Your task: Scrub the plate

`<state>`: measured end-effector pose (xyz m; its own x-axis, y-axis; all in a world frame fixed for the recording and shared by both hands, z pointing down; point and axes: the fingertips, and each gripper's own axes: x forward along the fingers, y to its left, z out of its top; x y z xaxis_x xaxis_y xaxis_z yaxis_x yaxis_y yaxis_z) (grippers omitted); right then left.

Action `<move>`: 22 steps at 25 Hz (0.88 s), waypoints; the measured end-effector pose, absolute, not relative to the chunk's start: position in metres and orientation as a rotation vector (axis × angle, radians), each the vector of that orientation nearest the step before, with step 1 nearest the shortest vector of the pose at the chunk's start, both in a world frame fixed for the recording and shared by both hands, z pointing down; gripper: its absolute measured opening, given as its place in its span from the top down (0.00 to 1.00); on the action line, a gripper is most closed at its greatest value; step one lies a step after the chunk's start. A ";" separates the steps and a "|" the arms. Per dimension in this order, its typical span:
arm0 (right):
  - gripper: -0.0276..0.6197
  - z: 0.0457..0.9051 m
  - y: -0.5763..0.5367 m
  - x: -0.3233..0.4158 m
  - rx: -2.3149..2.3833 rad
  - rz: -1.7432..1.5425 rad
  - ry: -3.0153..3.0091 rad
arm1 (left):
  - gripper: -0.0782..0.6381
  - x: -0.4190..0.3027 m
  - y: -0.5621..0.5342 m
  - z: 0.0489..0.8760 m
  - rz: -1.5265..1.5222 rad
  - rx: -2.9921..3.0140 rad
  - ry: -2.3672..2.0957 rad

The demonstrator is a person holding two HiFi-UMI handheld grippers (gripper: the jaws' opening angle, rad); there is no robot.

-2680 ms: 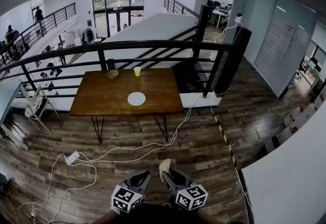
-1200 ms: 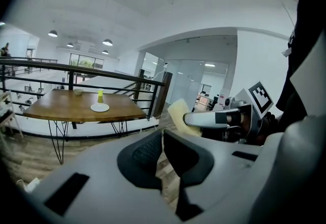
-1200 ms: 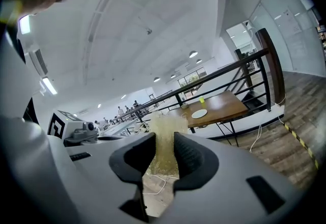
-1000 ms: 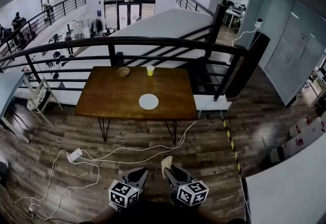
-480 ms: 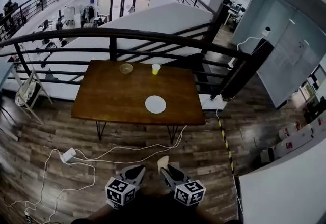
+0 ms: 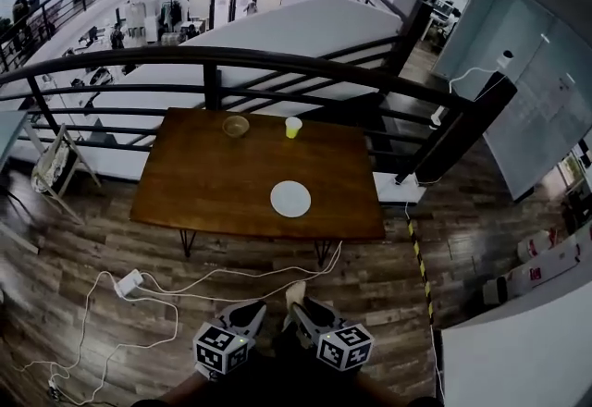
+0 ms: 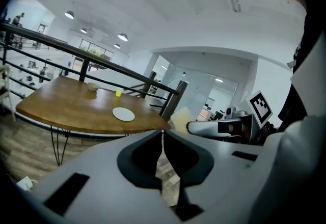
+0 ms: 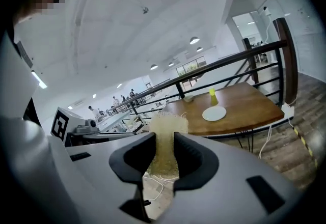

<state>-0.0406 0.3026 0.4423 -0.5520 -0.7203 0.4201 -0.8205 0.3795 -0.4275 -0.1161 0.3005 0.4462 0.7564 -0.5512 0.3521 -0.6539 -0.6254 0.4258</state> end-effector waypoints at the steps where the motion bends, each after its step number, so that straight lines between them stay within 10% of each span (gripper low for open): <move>1: 0.77 0.439 0.290 -0.039 1.360 0.895 -2.494 | 0.86 -0.116 0.288 0.444 0.252 2.404 -0.945; 22: 0.77 0.429 0.125 0.126 1.354 1.053 -2.657 | 0.86 0.056 0.133 0.433 0.448 2.411 -1.007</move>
<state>0.1262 0.1252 0.4295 -0.6333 -0.7260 0.2679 -0.7123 0.4116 -0.5685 0.0558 0.1327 0.4330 0.6749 -0.5706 0.4680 -0.7297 -0.6107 0.3077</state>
